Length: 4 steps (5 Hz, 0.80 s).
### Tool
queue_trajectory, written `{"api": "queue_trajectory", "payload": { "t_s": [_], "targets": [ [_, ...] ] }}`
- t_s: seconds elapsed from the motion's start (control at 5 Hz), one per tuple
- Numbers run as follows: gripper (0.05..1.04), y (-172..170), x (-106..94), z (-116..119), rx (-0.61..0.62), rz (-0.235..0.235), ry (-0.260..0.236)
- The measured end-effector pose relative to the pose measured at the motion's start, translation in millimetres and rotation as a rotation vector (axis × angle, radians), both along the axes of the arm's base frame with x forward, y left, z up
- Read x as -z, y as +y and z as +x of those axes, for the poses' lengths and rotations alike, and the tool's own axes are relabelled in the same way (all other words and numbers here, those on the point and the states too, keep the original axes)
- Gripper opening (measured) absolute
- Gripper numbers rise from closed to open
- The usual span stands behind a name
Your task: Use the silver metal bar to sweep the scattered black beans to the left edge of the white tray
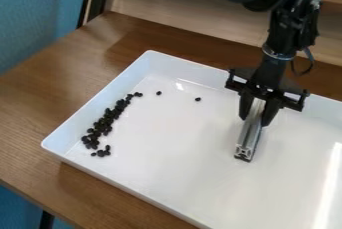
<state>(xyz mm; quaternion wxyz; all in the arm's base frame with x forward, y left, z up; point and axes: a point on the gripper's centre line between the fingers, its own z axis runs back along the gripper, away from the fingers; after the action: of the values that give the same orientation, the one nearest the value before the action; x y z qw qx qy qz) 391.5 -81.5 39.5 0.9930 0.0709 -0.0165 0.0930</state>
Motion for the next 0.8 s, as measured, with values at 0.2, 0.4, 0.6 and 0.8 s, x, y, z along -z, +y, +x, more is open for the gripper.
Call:
{"api": "queue_trajectory", "payload": {
  "t_s": [0.2, 0.4, 0.6, 0.8],
  "targets": [
    [0.371, 12, -0.1, 1, -0.02, -0.001, 0.003],
    [0.37, 25, 0.4, 3, -0.048, -0.005, 0.006],
    [0.37, 44, 1.0, 1, -0.074, -0.004, 0.014],
    [0.37, 71, -0.4, -4, -0.118, -0.004, 0.022]
  ]
}}
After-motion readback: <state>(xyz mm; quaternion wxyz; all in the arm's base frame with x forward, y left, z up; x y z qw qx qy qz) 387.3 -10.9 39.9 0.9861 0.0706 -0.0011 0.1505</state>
